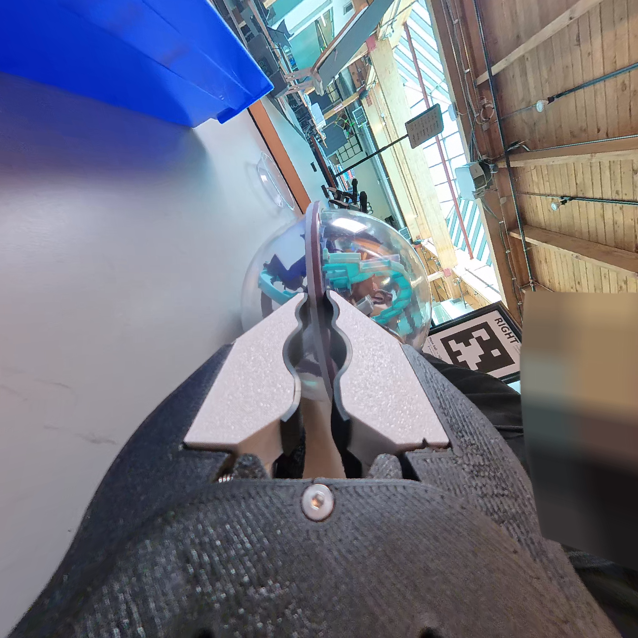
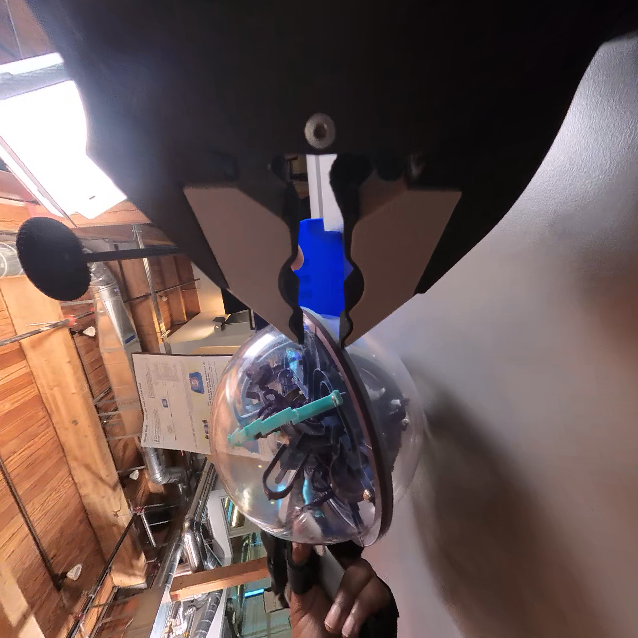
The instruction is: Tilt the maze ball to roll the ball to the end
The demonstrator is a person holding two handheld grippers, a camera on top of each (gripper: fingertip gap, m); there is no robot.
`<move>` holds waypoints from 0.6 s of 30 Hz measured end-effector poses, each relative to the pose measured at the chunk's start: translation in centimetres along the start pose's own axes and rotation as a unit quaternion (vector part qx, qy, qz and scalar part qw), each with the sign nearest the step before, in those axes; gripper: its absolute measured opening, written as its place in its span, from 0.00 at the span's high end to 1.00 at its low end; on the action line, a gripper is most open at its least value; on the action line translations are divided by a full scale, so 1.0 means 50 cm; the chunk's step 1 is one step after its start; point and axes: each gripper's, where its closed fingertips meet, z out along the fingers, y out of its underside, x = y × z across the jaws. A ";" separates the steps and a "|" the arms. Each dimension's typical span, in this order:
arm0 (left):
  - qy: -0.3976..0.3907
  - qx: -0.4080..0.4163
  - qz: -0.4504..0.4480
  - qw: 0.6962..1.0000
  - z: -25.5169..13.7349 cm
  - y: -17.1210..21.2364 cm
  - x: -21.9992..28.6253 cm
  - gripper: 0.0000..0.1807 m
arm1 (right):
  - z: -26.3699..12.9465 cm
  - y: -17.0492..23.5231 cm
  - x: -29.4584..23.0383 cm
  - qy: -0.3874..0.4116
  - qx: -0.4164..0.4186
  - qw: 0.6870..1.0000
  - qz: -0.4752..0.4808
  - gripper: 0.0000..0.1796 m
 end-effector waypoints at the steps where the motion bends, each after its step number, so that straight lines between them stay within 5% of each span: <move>1: 0.000 0.003 0.000 1.000 0.000 -0.002 0.001 0.97 | 0.002 0.000 -0.004 -0.001 -0.002 1.000 -0.008 0.92; 6: 0.006 0.011 0.003 1.000 -0.005 -0.003 0.009 0.97 | 0.006 -0.003 -0.024 -0.006 -0.001 0.999 -0.045 1.00; 16: 0.040 0.015 0.089 0.995 -0.008 -0.009 0.050 0.92 | 0.007 0.000 -0.027 -0.010 0.002 0.999 -0.043 1.00; 18: 0.025 0.023 0.097 0.995 -0.012 -0.013 0.042 1.00 | 0.006 0.000 -0.028 -0.013 0.005 0.999 -0.034 1.00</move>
